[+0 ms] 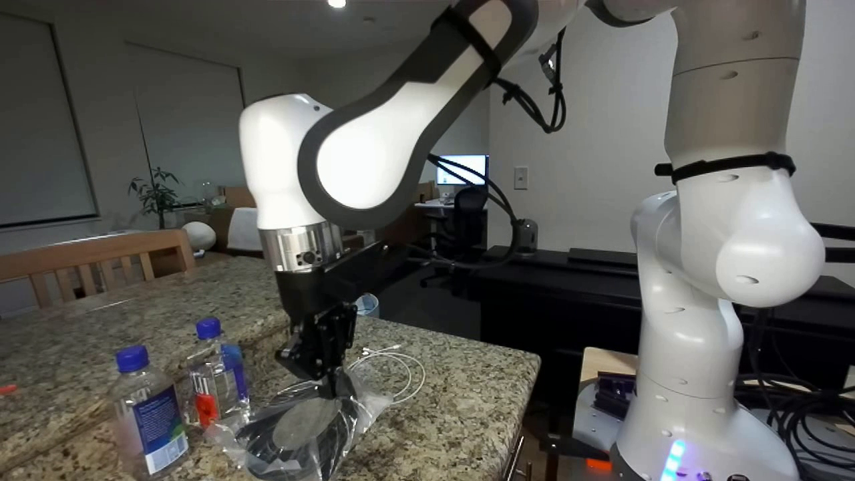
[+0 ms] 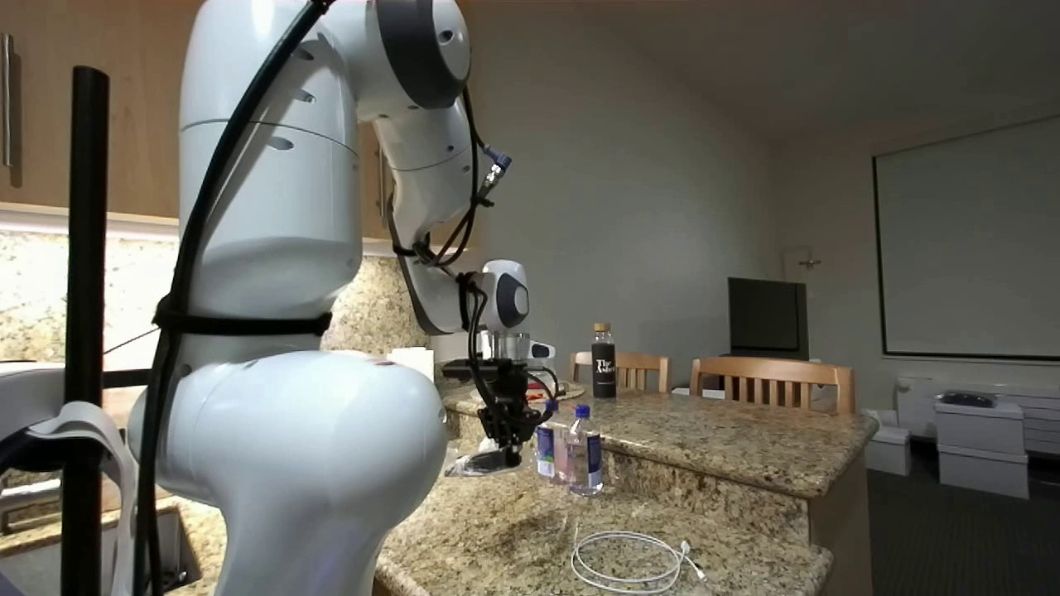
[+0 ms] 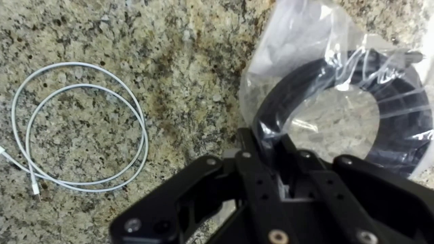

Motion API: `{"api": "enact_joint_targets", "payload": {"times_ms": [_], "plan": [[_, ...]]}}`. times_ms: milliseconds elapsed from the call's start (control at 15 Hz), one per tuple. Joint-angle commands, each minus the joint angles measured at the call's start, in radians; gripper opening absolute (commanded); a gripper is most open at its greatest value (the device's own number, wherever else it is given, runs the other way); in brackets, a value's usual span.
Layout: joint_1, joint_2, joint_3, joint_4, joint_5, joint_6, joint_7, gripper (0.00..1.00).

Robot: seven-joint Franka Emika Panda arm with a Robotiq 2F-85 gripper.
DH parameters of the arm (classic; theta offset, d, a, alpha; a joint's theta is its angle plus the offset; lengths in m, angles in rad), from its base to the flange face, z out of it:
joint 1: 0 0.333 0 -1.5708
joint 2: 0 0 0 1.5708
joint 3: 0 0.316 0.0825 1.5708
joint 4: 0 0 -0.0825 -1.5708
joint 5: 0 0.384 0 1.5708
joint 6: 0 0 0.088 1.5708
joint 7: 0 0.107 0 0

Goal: Move the black object in the plastic

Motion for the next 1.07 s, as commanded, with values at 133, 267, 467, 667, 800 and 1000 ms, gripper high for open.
{"api": "enact_joint_targets", "payload": {"times_ms": [133, 267, 467, 667, 800, 1000], "plan": [[-0.032, 0.038, -0.002, -0.007, -0.105, 0.097, 0.178, 0.12], [-0.052, 0.058, -0.029, -0.021, -0.148, 0.149, 0.253, 0.12], [-0.091, 0.107, -0.094, -0.025, -0.206, 0.185, 0.362, 0.12], [-0.118, 0.141, -0.174, -0.028, -0.293, 0.202, 0.487, 0.12], [-0.137, 0.144, -0.221, -0.035, -0.325, 0.195, 0.546, 0.12], [-0.169, 0.136, -0.258, -0.055, -0.293, 0.185, 0.556, 0.12]]}}
